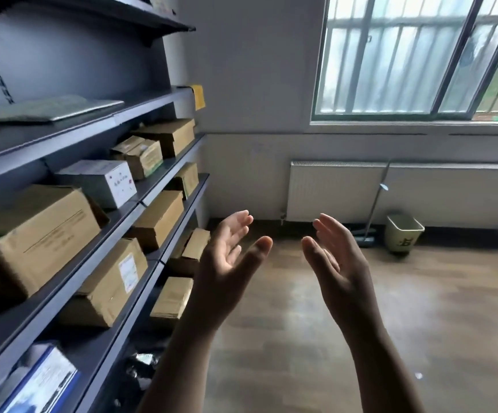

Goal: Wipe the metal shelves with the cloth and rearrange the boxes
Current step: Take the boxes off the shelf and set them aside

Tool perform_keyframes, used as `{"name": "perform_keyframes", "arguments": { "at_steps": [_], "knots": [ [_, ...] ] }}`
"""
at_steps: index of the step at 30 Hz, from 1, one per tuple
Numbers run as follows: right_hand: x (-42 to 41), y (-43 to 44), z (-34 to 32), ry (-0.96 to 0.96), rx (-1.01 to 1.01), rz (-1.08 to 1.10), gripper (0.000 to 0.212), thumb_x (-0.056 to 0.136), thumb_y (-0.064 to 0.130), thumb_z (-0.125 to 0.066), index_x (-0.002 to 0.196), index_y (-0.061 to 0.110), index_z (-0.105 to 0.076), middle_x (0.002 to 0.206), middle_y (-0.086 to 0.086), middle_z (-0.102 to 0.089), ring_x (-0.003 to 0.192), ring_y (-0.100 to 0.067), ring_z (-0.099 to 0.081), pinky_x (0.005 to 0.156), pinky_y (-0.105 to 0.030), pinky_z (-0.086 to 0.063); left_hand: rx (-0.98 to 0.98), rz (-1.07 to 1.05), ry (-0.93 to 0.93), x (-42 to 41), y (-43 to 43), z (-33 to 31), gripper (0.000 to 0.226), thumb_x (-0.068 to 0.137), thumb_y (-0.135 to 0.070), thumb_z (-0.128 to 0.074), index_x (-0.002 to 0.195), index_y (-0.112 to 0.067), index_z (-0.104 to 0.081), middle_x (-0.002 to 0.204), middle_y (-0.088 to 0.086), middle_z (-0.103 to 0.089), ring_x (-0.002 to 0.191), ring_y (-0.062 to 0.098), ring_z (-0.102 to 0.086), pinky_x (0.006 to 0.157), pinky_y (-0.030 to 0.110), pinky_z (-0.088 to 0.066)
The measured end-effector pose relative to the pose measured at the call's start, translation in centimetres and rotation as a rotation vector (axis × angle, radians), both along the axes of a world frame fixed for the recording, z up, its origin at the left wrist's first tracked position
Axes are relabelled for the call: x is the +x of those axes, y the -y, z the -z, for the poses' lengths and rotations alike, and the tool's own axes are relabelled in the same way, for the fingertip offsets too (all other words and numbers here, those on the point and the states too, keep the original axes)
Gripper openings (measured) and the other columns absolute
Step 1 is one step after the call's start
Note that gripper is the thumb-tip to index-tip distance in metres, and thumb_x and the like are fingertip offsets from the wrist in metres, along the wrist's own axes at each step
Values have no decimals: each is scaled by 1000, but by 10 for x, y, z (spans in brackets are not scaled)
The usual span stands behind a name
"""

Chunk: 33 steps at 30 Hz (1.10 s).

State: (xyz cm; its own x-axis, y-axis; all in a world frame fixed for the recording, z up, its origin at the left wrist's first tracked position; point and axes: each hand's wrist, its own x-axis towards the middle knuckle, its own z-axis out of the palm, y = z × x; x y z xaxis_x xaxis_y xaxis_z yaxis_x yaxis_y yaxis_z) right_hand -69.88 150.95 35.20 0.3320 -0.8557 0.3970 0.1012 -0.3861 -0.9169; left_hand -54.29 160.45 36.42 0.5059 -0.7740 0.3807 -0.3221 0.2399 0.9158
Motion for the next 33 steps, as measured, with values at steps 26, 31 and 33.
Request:
{"name": "perform_keyframes", "arguments": {
  "at_steps": [26,31,33],
  "knots": [
    [232,440,-7,-100,-45,37,77,72,67,-65,139,31,-55,134,20,-62,130,3,-53,114,-41,-44,-41,69,-99,227,452,10,78,71,-65,-65,140,-30,-50,138,-17,-59,130,-5,-51,110,22,-43],
    [253,504,3,-100,-3,69,77,72,66,-66,139,31,-55,132,24,-62,127,7,-53,114,-40,-43,-10,179,-141,250,536,15,76,72,-63,-69,139,-32,-51,139,-15,-59,131,-3,-51,112,29,-43],
    [263,534,6,-91,11,101,78,72,67,-66,140,31,-55,131,24,-62,127,7,-53,114,-41,-44,6,186,-119,264,565,13,71,73,-63,-69,137,-37,-51,138,-18,-59,132,-3,-50,115,36,-42]
  ]
}}
